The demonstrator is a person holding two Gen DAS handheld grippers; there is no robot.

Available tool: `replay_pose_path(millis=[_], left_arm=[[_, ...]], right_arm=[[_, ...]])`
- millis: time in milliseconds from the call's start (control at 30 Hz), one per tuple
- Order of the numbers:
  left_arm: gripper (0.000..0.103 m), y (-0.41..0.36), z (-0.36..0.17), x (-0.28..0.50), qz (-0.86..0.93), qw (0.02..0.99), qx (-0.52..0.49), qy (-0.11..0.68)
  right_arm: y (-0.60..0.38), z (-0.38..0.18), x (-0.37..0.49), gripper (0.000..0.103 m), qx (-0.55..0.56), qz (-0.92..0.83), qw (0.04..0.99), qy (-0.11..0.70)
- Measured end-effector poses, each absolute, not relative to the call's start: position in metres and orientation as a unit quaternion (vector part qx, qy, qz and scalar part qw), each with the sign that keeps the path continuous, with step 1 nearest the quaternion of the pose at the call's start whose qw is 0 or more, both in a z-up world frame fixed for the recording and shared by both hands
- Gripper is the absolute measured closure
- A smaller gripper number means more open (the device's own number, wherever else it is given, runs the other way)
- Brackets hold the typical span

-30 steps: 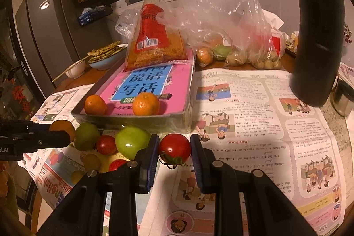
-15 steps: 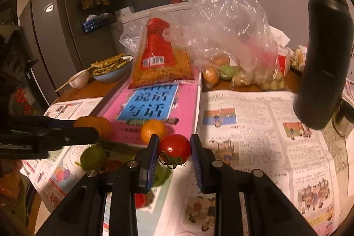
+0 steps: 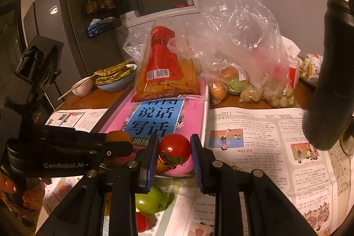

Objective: Organize fruits
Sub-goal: 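Carry the kiwi and the cherry tomato up over the pink workbook in the tray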

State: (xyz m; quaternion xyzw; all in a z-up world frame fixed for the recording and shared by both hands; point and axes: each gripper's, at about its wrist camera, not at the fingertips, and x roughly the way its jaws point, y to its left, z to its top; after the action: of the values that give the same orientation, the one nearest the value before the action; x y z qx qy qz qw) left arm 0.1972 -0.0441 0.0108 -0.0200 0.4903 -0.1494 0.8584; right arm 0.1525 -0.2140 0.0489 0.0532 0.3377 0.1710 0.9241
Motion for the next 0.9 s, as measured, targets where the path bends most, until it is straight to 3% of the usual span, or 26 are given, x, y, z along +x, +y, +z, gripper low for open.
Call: replay_pose_path(millis=[900], left_arm=[[0.062, -0.049, -0.008, 0.21, -0.145, 0.85, 0.003, 0.507]], right_arm=[[-0.203, 0.026, 0.164, 0.074, 0.038, 0.162, 0.92, 0.354]])
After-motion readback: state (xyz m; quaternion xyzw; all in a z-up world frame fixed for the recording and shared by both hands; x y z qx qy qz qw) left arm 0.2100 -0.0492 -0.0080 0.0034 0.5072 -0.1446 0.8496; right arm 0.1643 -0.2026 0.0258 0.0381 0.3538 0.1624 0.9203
